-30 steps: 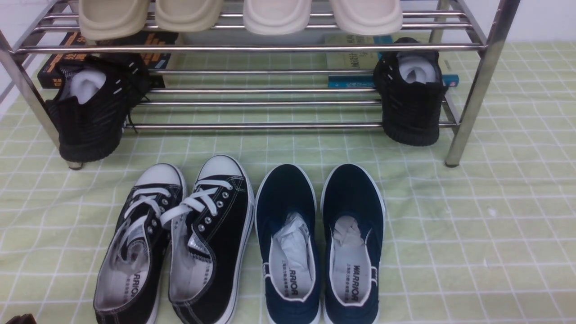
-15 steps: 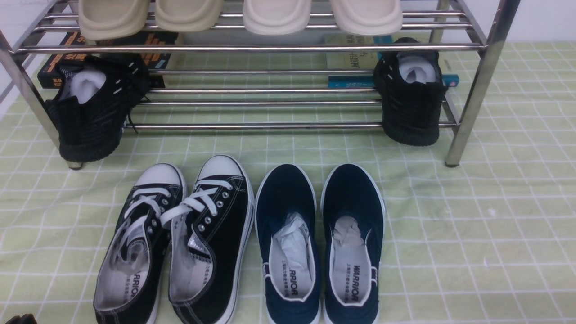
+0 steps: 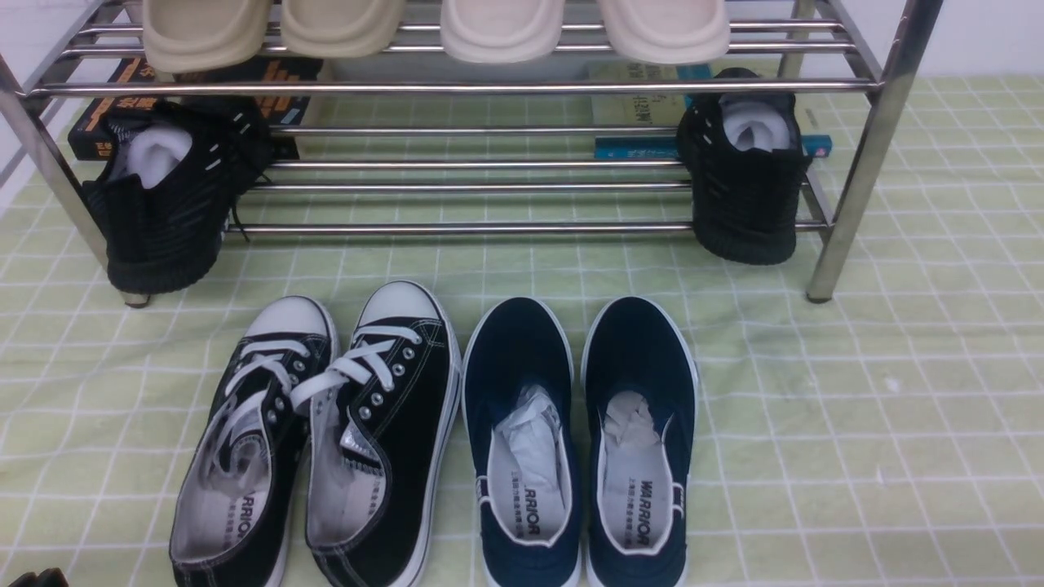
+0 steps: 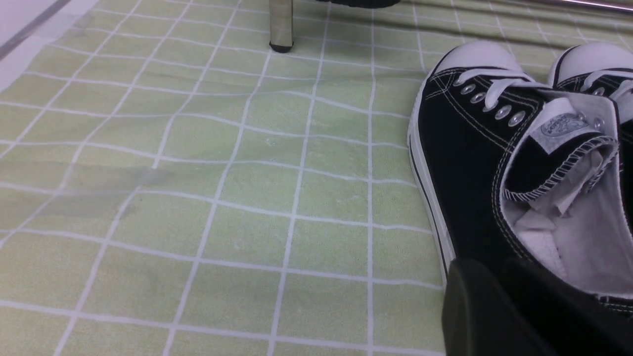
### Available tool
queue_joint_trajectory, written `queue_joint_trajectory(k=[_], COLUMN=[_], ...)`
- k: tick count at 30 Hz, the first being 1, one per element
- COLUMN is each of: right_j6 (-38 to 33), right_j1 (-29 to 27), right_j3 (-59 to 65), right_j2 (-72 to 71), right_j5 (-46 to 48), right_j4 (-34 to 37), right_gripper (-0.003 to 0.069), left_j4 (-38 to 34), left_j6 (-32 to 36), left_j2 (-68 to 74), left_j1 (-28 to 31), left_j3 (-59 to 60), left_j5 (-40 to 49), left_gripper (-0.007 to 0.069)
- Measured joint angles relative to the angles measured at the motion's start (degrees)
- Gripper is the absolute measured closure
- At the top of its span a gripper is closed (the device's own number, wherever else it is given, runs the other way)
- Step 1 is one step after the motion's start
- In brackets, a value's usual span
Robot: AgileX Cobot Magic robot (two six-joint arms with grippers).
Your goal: Take the shoes off the shelf with your hand from the green coffee tablecloth.
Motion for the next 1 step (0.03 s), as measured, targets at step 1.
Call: queue_joint_trajectory(k=[1], right_j6=[0.0], right_j1=[0.0], right_j3=[0.0], right_j2=[0.0], right_j5=[0.0], right_j4=[0.0], right_gripper=[0.0420], left_j4=[0.0], left_j6=[0.0], left_j2=[0.0], left_j1=[0.0], left_j3=[0.0], left_j5=[0.0], left_gripper=[0.0516])
